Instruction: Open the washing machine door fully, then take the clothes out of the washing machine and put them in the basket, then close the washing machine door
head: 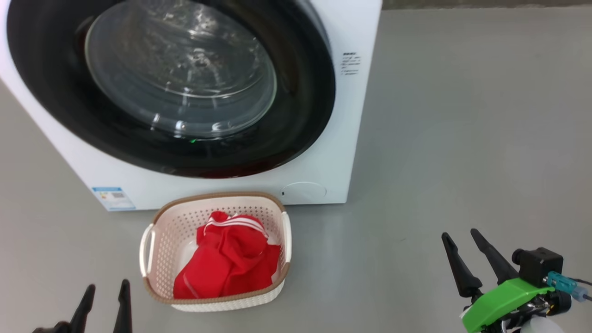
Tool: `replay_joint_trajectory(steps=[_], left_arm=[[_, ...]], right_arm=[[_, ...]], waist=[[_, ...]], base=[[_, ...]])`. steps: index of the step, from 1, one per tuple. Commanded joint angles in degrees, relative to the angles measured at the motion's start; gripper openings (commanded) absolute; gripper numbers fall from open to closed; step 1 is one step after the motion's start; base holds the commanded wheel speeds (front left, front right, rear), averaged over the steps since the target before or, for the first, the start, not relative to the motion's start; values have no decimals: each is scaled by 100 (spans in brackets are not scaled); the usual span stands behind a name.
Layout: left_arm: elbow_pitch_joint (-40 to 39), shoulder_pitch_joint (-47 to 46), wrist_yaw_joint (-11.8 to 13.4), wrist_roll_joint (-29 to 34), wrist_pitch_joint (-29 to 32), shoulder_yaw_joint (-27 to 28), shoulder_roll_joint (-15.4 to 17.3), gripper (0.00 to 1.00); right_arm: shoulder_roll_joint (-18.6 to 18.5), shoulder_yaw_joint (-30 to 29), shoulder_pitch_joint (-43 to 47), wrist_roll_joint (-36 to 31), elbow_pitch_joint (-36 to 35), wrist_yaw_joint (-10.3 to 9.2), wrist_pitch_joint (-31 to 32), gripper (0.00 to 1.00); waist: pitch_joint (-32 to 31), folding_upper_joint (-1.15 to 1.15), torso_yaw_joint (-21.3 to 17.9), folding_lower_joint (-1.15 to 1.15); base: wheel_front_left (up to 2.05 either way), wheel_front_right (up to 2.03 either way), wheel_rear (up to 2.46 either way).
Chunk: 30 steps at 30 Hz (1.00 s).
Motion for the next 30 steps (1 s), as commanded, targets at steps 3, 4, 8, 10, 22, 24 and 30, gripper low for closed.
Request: replay_joint_trajectory(steps=[3,4,8,10,22,24,30], left_arm=[[-139,17,-18,61,-47,334,140,100],[-147,41,-18,74,-47,371,139,100],[-186,105,-18,113,-47,466,127,100],[-203,133,-18,128,-47,495,127,100],[-296,129,-18,223,-47,537,84,100],[-311,119,-18,223,-47,535,69,100],[34,290,0,147,40,295,-182,0]], right_arm=[[-74,26,125,-33,-165,-11,-28,100],[-75,6,151,-37,-174,-11,-28,100],[-86,-91,269,-49,-206,-11,-28,100],[-96,-129,324,-57,-215,-11,-28,100],[-69,-290,391,-110,-270,-11,-28,100],[-62,-308,395,-118,-276,-11,-28,100],[130,-340,463,-61,51,0,5,0]], waist=[[-166,0,-221,0],[-172,0,-246,0],[-176,0,-308,0],[-183,0,-336,0],[-160,0,-358,0],[-158,0,-345,0],[-160,0,-343,0]], base=[[0,0,0],[0,0,0],[0,0,0],[0,0,0],[0,0,0],[0,0,0],[0,0,0]])
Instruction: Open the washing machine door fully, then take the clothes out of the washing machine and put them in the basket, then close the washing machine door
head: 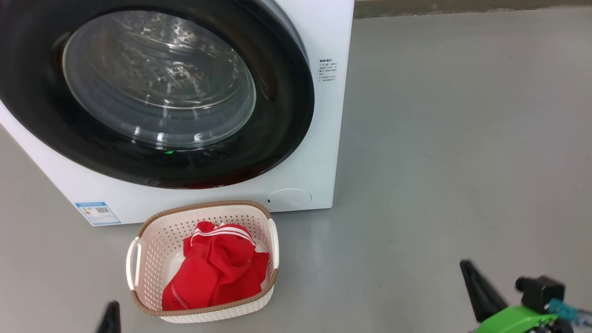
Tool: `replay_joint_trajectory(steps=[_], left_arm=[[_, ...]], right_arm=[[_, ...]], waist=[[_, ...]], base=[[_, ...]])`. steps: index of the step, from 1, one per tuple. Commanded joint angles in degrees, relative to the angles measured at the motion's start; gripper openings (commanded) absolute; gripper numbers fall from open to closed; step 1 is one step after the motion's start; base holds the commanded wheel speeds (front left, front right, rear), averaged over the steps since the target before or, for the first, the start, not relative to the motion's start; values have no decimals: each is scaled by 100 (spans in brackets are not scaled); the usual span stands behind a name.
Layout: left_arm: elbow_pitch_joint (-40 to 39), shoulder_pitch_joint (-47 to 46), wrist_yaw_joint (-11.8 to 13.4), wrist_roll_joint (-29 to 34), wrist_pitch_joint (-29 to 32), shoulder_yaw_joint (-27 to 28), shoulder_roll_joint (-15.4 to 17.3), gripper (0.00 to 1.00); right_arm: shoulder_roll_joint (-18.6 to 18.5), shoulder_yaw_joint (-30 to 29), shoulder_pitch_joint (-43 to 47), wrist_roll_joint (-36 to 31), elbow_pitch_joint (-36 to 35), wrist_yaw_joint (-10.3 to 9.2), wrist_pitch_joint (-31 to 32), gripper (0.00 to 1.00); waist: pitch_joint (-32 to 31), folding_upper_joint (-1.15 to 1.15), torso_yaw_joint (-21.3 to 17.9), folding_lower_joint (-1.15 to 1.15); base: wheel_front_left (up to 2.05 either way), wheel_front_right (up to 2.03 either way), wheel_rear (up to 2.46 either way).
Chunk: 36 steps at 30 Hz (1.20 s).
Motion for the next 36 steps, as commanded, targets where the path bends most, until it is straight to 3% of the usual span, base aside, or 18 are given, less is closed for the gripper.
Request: replay_joint_trajectory(steps=[1,8,13,36], left_arm=[[27,1,0,-14,6,-4,-24,0],[16,-42,-1,-400,121,23,-64,0],[4,-83,-2,-689,202,44,-79,0],[-69,-271,-5,-2022,579,150,-152,0]], right_arm=[[23,2,16,12,25,0,4,0],[93,-66,32,359,-27,-1,117,0],[134,-118,26,617,-72,-1,201,0],[319,-365,4,1804,-295,-3,592,0]], waist=[[0,0,0,0],[-24,0,15,13],[-21,0,26,1],[-54,0,77,0]], base=[[0,0,0],[0,0,0],[0,0,0],[0,0,0]])
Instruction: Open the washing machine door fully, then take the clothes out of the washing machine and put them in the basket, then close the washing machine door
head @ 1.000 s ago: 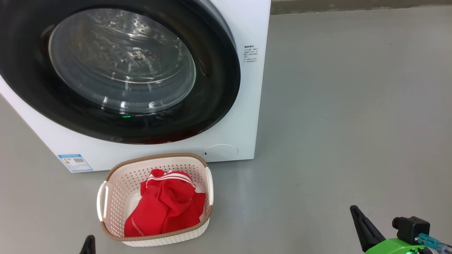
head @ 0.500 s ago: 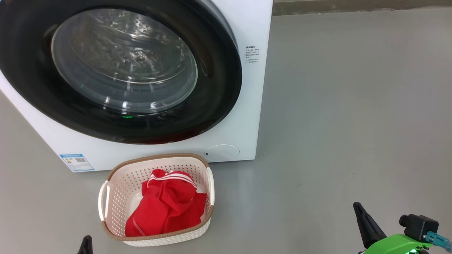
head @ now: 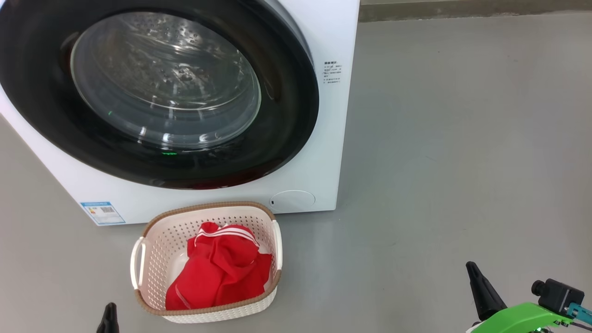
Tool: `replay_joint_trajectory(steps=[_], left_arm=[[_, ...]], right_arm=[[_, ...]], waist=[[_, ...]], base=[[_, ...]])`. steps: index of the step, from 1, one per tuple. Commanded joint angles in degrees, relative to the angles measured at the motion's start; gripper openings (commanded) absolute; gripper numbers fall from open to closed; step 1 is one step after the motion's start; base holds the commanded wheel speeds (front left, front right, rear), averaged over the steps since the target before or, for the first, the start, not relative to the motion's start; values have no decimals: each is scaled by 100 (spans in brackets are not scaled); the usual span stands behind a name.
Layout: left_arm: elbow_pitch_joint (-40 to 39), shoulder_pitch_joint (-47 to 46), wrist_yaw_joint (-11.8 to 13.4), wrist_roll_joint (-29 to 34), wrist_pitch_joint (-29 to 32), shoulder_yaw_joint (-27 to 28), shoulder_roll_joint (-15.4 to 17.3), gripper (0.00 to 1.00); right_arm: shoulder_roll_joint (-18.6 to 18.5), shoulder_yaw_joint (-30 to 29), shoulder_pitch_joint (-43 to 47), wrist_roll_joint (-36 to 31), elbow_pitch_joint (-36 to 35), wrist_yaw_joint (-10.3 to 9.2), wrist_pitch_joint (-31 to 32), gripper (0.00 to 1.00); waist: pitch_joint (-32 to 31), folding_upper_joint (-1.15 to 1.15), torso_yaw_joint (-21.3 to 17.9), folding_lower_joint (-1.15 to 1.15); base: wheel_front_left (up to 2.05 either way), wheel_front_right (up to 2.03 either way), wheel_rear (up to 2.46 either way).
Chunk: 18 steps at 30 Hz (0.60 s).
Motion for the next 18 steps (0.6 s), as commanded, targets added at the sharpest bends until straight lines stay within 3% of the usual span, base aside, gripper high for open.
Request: replay_joint_trajectory(steps=[1,18], left_arm=[[-161,-233,-5,-201,41,103,62,0],[-214,-360,-8,-1127,305,178,11,0]], right_arm=[[-27,-32,-147,210,-186,-3,49,0],[103,-203,-159,1036,-344,-5,320,0]], waist=[[-3,0,5,-1],[-28,0,40,-1]], base=[[0,0,0],[0,0,0]])
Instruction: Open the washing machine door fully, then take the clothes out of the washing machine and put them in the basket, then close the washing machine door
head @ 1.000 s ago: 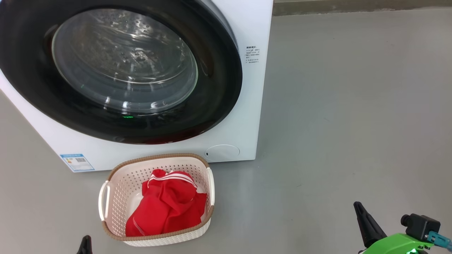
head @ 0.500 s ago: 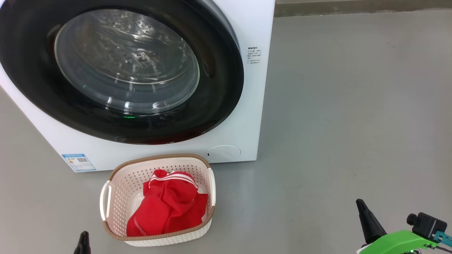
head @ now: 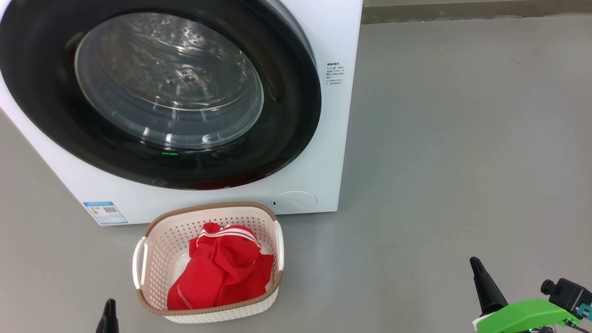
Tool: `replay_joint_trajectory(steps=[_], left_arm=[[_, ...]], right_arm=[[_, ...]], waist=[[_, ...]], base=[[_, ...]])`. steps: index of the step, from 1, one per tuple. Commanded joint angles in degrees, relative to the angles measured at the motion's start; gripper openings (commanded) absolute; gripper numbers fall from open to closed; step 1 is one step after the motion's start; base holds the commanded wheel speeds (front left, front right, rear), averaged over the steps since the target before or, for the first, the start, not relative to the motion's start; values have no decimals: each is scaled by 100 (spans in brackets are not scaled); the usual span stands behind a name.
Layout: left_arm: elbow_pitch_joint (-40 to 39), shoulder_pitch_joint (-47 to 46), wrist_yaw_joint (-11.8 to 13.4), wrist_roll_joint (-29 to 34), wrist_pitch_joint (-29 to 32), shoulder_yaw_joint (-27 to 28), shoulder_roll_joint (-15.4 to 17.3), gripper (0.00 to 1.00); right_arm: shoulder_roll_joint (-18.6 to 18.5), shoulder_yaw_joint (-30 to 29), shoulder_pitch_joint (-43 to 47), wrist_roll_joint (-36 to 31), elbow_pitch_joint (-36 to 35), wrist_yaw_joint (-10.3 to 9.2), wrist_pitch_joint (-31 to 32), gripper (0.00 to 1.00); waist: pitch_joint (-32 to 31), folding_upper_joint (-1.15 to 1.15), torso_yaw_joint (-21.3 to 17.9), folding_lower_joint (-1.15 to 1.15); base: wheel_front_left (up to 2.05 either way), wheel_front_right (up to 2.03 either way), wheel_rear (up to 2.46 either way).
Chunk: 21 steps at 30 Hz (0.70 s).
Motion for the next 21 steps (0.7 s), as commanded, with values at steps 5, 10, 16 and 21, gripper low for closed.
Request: replay_joint_trajectory(steps=[5,10,16,21], left_arm=[[-191,-313,-9,-367,97,147,58,0],[-207,-352,-9,-656,179,171,42,0],[-227,-400,-10,-1006,279,199,23,0],[-247,-448,-11,-1351,378,227,4,0]], right_arm=[[19,-45,-162,336,-212,-5,95,0],[59,-98,-166,594,-261,-5,180,0],[108,-163,-171,906,-321,-6,282,0],[156,-227,-175,1214,-380,-6,383,0]], waist=[[-8,0,11,-1],[-16,0,22,-1],[-25,0,36,-1],[-34,0,49,-1]], base=[[0,0,0],[0,0,0],[0,0,0],[0,0,0]])
